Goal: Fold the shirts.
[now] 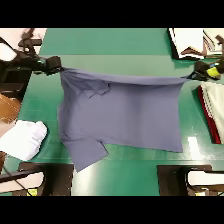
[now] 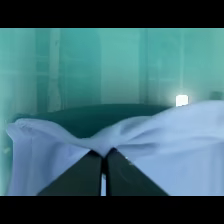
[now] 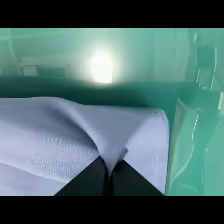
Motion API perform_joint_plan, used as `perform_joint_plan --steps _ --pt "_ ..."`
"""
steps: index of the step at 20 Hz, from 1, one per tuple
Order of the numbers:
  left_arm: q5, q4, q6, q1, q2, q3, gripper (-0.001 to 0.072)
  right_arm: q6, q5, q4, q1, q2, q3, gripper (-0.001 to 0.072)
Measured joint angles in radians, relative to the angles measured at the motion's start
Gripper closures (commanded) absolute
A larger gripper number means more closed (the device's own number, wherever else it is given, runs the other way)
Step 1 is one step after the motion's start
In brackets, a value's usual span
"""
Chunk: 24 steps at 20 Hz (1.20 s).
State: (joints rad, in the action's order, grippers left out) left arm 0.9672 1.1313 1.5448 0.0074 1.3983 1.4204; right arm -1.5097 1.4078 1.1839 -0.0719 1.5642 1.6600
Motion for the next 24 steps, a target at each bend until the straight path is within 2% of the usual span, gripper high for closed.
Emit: perform_joint_plan --steps 5,8,12,16,18,19,20,24 --pt "-0.051 -0.008 -0.053 0.0 0.164 0.114 0.0683 0.001 -0.024 0.008 0.012 0.196 0.219 0.0695" --pt "0.005 -0.011 -0.102 0.011 0.189 0.156 0.0683 0.029 0.006 0.013 0.013 0.216 0.269 0.0695" --pt "0.163 0.006 -0.142 0.029 0.201 0.119 0.0682 0.047 0.016 0.02 0.013 0.149 0.131 0.0694" --pt "0.208 0.022 -0.152 0.035 0.204 0.003 0.0677 0.054 -0.05 0.008 0.014 0.05 -0.119 0.0692" --pt "0.208 0.031 -0.134 0.036 0.204 -0.036 0.0212 0.056 -0.081 -0.002 0.015 0.012 -0.22 0.0672" --pt "0.208 0.031 -0.126 0.037 0.203 -0.048 0.0205 0.056 -0.094 -0.004 0.015 -0.003 -0.264 0.0496" --pt "0.208 0.032 -0.119 0.037 0.203 -0.056 0.0206 0.057 -0.103 -0.006 0.015 -0.018 -0.299 0.0287" --pt "0.236 0.048 -0.107 0.037 0.166 -0.081 0.0206 0.062 -0.113 -0.023 0.012 -0.075 -0.374 0.027"
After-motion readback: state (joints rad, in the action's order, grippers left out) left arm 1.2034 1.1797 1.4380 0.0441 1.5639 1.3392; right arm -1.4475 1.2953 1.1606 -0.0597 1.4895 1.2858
